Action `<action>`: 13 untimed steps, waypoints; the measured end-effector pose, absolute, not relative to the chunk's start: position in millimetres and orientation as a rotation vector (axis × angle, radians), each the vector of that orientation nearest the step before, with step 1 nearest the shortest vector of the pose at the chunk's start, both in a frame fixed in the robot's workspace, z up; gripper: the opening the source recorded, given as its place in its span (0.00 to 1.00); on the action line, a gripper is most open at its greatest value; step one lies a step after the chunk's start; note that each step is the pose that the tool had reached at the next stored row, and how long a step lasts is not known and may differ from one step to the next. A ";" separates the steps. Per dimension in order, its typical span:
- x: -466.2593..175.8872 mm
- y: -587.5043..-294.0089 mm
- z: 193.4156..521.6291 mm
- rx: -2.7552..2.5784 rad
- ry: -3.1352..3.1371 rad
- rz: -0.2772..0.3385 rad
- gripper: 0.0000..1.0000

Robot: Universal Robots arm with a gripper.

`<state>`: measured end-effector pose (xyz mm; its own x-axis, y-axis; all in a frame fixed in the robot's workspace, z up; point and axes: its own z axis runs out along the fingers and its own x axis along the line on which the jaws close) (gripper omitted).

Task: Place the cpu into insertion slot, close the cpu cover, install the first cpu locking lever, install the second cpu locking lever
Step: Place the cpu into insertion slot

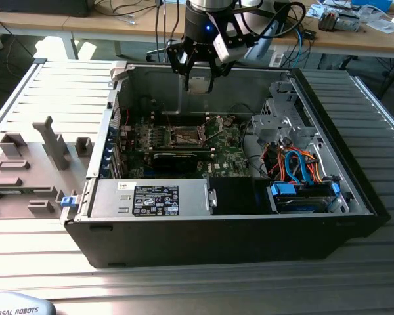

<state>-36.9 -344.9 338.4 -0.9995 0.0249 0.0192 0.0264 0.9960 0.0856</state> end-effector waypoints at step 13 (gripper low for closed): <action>-36.9 -345.2 335.5 -0.040 -3.120 -0.134 0.54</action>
<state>-36.9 -345.2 335.5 -0.9995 0.0249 0.0192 0.0264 0.9960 0.0856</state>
